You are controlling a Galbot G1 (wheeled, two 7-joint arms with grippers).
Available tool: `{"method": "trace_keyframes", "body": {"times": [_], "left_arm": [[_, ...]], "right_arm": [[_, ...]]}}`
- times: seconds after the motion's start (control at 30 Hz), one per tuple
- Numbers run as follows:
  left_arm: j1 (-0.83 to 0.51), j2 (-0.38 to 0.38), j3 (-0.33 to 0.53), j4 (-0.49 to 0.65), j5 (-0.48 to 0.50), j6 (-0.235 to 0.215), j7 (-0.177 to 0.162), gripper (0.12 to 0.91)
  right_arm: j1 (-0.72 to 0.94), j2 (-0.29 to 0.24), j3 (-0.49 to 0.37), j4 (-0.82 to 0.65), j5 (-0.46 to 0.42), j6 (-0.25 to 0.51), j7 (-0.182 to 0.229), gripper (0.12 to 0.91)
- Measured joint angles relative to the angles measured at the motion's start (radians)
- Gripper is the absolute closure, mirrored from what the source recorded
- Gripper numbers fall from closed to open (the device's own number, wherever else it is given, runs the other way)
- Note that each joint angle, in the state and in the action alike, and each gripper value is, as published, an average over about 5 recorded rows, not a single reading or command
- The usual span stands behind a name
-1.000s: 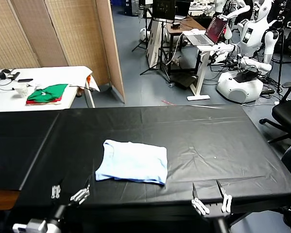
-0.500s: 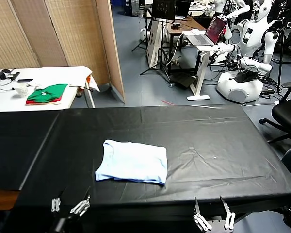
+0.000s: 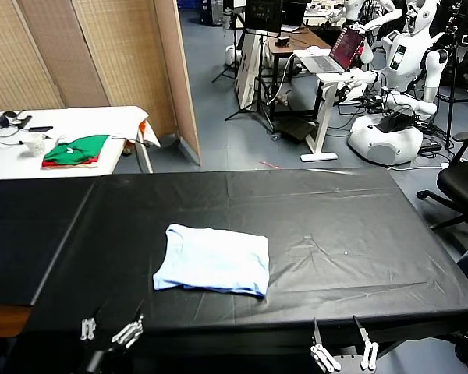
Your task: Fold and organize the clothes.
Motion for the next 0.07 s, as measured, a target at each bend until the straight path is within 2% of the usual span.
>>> {"method": "trace_keyframes", "body": {"times": [0.07], "left_arm": [[0.000,0.000,0.000,0.000,0.000,0.000,0.000,0.123]], "right_arm": [[0.000,0.000,0.000,0.000,0.000,0.000,0.000,0.118]]}}
